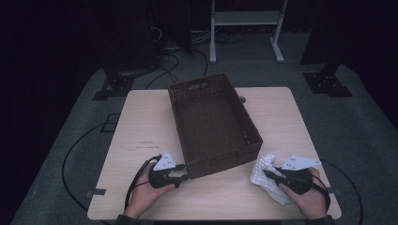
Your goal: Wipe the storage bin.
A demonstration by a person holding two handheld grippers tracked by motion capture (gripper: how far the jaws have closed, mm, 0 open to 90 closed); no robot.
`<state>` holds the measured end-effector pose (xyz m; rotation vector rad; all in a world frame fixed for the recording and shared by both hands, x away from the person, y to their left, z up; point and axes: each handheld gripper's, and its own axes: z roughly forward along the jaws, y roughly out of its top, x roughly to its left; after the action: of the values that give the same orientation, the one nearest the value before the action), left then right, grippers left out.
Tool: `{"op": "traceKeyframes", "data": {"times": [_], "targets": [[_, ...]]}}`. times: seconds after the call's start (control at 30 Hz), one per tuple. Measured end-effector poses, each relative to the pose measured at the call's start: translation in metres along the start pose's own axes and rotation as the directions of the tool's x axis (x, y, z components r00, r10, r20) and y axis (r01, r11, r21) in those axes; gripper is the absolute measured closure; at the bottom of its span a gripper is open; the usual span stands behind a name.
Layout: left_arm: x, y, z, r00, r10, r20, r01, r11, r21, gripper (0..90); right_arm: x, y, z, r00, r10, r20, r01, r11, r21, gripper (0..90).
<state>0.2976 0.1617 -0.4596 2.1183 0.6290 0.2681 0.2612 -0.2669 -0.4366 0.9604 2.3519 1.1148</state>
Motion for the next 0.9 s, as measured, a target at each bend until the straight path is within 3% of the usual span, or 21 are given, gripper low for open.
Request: {"op": "traceKeyframes", "data": {"times": [0.17,0.33,0.5,0.77,0.9], "targets": [[-0.007,0.007,-0.006,0.9998,0.017,0.006,-0.017,0.9998,-0.014,52.8,-0.009,-0.007,-0.006,0.9995,0.020,0.025,-0.020,1.000,0.004,76.6],[-0.011,0.013,-0.011,0.9990,0.045,-0.004,-0.045,0.9990,0.003,54.9,-0.016,-0.013,-0.008,0.9978,0.033,0.057,-0.034,0.999,0.018,76.7],[-0.011,0.018,-0.025,0.9986,0.050,0.019,-0.050,0.9986,-0.018,65.9,-0.019,-0.014,-0.010,0.9969,0.035,0.070,-0.036,0.999,0.019,76.6],[-0.002,0.028,-0.048,0.9997,0.023,0.005,-0.023,0.9979,-0.060,88.5,-0.018,-0.016,-0.009,0.9973,0.039,0.063,-0.040,0.999,0.019,76.7],[0.003,0.033,-0.049,0.9997,0.026,0.005,-0.025,0.9960,-0.086,90.0,-0.017,-0.015,-0.009,0.9974,0.040,0.060,-0.041,0.999,0.018,76.7]]}}
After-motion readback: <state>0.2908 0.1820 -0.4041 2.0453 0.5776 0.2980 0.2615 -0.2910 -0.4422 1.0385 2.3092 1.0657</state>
